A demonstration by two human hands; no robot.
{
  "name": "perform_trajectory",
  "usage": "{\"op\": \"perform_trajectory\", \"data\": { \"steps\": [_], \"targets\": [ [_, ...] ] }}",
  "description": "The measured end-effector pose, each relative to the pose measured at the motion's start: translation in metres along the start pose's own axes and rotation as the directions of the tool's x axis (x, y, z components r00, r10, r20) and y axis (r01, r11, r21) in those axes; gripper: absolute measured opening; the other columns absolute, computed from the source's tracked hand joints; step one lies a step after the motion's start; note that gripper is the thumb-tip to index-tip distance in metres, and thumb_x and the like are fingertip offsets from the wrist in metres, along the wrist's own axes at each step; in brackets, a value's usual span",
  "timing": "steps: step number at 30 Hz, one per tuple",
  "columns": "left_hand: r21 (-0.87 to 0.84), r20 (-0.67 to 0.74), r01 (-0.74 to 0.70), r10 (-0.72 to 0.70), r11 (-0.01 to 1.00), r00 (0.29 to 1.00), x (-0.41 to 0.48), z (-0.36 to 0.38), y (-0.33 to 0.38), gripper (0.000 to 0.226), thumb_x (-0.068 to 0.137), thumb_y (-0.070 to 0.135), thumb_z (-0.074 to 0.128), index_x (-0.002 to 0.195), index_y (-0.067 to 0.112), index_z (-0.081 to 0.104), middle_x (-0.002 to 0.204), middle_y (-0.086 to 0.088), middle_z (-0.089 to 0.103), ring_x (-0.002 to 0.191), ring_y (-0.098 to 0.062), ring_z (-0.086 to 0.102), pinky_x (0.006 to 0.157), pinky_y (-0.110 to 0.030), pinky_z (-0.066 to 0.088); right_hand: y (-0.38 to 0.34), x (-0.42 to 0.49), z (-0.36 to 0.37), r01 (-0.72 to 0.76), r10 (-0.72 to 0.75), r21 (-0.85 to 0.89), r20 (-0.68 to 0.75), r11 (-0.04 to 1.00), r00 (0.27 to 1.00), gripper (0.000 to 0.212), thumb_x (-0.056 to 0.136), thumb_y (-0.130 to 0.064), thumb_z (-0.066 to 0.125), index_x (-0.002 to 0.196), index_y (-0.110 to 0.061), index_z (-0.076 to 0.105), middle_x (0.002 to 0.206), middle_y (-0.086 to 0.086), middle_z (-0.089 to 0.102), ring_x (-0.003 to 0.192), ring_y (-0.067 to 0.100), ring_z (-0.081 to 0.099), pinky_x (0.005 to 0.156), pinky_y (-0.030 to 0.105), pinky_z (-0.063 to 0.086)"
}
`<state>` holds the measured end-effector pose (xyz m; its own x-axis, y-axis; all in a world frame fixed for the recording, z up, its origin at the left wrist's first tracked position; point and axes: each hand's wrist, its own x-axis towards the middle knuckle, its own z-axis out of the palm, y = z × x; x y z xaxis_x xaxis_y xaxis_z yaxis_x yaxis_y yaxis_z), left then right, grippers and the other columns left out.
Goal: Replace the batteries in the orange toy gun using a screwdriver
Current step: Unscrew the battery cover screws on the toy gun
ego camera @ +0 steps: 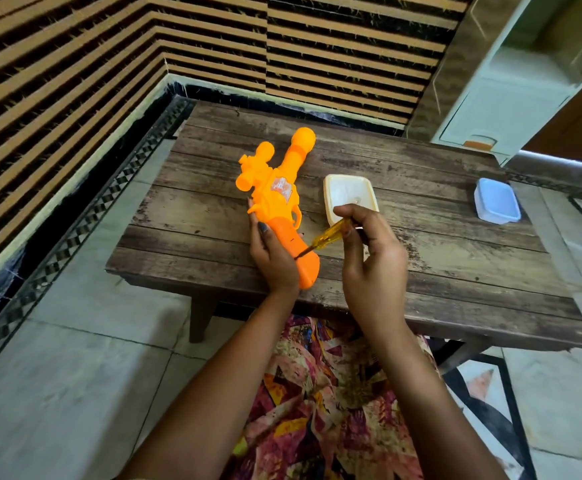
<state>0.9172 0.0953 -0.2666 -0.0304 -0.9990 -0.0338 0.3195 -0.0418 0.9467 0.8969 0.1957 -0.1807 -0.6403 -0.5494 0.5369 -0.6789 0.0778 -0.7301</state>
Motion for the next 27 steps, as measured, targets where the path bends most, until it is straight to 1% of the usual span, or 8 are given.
{"op": "perform_trajectory", "data": {
  "steps": [4, 9, 14, 17, 19, 21, 25, 27],
  "targets": [
    [0.019, -0.017, -0.032, 0.032, 0.999, 0.999, -0.002, 0.0, 0.002, 0.04, 0.1, 0.007, 0.029, 0.14, -0.002, 0.03, 0.142, -0.021, 0.038, 0.129, -0.029, 0.041, 0.093, -0.011, 0.038, -0.005, -0.001, 0.007, -0.016, 0.016, 0.031, -0.001, 0.999, 1.0, 0.022, 0.089, -0.008, 0.052, 0.107, -0.007, 0.065, 0.104, 0.004, 0.05, 0.093, 0.001, 0.051, 0.083, 0.006, 0.038],
    [0.02, -0.012, -0.041, 0.041, 0.999, 0.999, -0.003, 0.0, 0.003, 0.04, 0.101, 0.007, 0.029, 0.14, -0.001, 0.029, 0.143, -0.021, 0.038, 0.13, -0.029, 0.04, 0.097, -0.017, 0.036, -0.005, 0.005, 0.01, -0.043, 0.05, 0.063, -0.11, 0.997, 0.993, 0.019, 0.086, -0.011, 0.059, 0.1, -0.011, 0.071, 0.087, -0.002, 0.05, 0.08, -0.007, 0.051, 0.075, 0.002, 0.037],
    [0.007, -0.012, -0.031, 0.031, 0.999, 0.999, -0.005, 0.001, 0.006, 0.041, 0.101, 0.005, 0.028, 0.141, -0.002, 0.027, 0.139, -0.013, 0.04, 0.12, -0.016, 0.042, 0.08, 0.002, 0.037, -0.004, 0.009, 0.007, -0.016, 0.022, 0.067, -0.077, 0.998, 0.997, 0.021, 0.089, -0.004, 0.053, 0.103, -0.011, 0.067, 0.096, -0.011, 0.06, 0.092, 0.009, 0.06, 0.081, 0.022, 0.048],
    [0.04, -0.017, -0.011, 0.012, 0.999, 1.0, -0.004, 0.0, 0.006, 0.041, 0.101, 0.01, 0.031, 0.14, -0.002, 0.03, 0.143, -0.02, 0.038, 0.128, -0.024, 0.041, 0.097, -0.014, 0.039, -0.009, 0.006, 0.01, 0.019, -0.016, 0.097, -0.035, 0.995, 0.999, 0.023, 0.087, -0.004, 0.048, 0.099, -0.008, 0.067, 0.102, -0.008, 0.061, 0.098, 0.005, 0.058, 0.086, 0.022, 0.048],
    [0.04, 0.004, -0.015, 0.015, 0.999, 1.0, -0.004, -0.001, 0.006, 0.046, 0.099, 0.019, 0.034, 0.139, -0.001, 0.033, 0.142, -0.022, 0.04, 0.129, -0.032, 0.042, 0.107, -0.037, 0.036, -0.012, 0.004, 0.013, 0.019, -0.015, 0.08, -0.047, 0.997, 0.999, 0.016, 0.085, -0.016, 0.058, 0.096, -0.01, 0.068, 0.1, -0.006, 0.059, 0.091, 0.001, 0.058, 0.08, 0.021, 0.049],
    [0.043, 0.011, 0.0, -0.001, 0.999, 1.0, -0.006, -0.001, 0.009, 0.043, 0.1, 0.017, 0.033, 0.14, 0.0, 0.032, 0.142, -0.022, 0.04, 0.129, -0.033, 0.042, 0.107, -0.043, 0.035, -0.012, 0.003, 0.016, -0.022, 0.031, 0.104, -0.084, 0.994, 0.996, 0.011, 0.081, -0.017, 0.067, 0.09, -0.012, 0.07, 0.091, -0.011, 0.054, 0.084, 0.001, 0.057, 0.075, 0.024, 0.052],
    [0.037, -0.005, -0.013, 0.013, 0.999, 1.0, -0.005, -0.002, 0.007, 0.041, 0.101, 0.011, 0.029, 0.141, 0.001, 0.03, 0.144, -0.019, 0.038, 0.13, -0.027, 0.04, 0.106, -0.031, 0.037, -0.011, 0.004, 0.015, -0.04, 0.054, 0.158, -0.086, 0.987, 0.995, 0.019, 0.083, -0.011, 0.064, 0.099, -0.02, 0.068, 0.09, -0.01, 0.061, 0.086, 0.001, 0.059, 0.077, 0.022, 0.049],
    [0.031, -0.01, -0.025, 0.026, 0.999, 1.0, -0.004, -0.001, 0.007, 0.04, 0.101, 0.009, 0.028, 0.14, 0.0, 0.03, 0.143, -0.018, 0.038, 0.127, -0.021, 0.041, 0.095, -0.01, 0.04, -0.012, 0.003, 0.015, -0.027, 0.033, 0.12, -0.049, 0.992, 0.998, 0.022, 0.086, -0.012, 0.059, 0.103, -0.024, 0.065, 0.094, -0.014, 0.062, 0.091, 0.008, 0.059, 0.081, 0.023, 0.046]
  ]
}}
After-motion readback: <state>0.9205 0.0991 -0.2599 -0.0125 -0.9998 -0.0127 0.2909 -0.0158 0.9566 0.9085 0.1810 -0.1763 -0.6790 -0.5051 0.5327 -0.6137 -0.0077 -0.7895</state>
